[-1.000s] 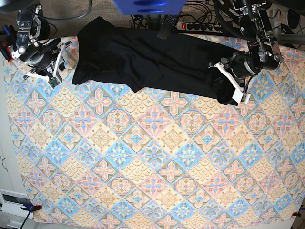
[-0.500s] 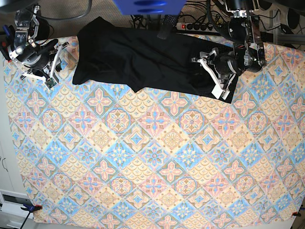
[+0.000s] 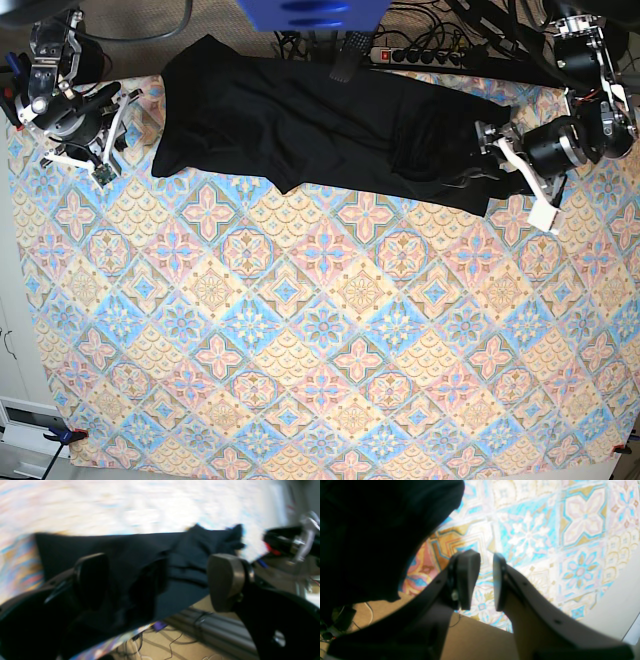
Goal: Fold the T-shirt properly
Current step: 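Grasp the strip end with the left gripper and fold it inward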
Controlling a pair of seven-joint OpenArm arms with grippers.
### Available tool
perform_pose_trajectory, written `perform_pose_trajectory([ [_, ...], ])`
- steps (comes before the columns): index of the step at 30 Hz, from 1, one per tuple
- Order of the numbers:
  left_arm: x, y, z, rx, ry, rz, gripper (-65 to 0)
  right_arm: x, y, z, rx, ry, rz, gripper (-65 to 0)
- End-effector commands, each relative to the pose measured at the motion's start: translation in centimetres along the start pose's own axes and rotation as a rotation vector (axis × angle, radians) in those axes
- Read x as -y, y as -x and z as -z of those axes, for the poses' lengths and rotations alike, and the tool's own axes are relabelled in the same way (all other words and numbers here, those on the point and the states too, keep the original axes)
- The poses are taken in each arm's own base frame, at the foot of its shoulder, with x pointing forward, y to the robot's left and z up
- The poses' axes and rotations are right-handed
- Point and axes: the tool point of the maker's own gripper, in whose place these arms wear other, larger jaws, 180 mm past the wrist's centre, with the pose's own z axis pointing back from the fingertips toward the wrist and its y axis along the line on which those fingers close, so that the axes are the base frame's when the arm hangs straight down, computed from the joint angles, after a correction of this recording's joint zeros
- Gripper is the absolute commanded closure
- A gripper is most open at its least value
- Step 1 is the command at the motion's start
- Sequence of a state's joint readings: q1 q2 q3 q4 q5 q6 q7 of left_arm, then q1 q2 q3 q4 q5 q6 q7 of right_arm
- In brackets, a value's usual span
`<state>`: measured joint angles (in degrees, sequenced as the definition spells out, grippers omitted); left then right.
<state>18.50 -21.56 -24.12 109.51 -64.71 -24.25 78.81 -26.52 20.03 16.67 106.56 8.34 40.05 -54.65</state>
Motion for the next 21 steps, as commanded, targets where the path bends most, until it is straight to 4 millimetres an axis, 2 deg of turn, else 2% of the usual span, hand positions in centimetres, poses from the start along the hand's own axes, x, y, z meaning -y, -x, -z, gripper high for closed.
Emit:
perform_pose_trajectory([
  [1,-0.4,-1.1,-0.9,0.024,-0.011,0.025,-62.2,0.8,-0.8,-0.6,0.026,0.022,-0.015,-13.1],
  [3,-1.5,-1.0,-1.4,0.014,-0.034,0.016,-62.2,0.8,-0.8,-0.6,0.026,0.022,-0.015,-13.1],
  [6,-2.8,0.8,-0.8,-0.031,-0.057,-0.039,-62.2,0.8,-0.8,-0.6,0.026,0.022,-0.015,-13.1],
  [9,-3.3,4.0,2.4,-0.132,-0.037,-0.114,-62.2,0.8,-0.8,-0.6,0.026,0.022,-0.015,-13.1],
  [11,-1.8,5.9,5.2,-0.219,0.018,-0.111,-62.2,0.9,-0.9,-0.6,0.029,0.023,-0.015,-13.1],
  [14,2.5,7.8,8.4,-0.306,0.137,-0.072,-62.2,1.1,-1.1,-0.6,0.031,0.027,-0.016,-13.1],
  [16,4.7,9.0,9.5,-0.345,0.192,-0.055,-62.2,1.1,-1.1,-0.6,0.031,0.028,-0.015,-13.1],
  [21,7.9,11.3,10.6,-0.436,0.278,0.003,-62.2,1.1,-1.1,-0.6,0.032,0.028,-0.015,-13.1],
])
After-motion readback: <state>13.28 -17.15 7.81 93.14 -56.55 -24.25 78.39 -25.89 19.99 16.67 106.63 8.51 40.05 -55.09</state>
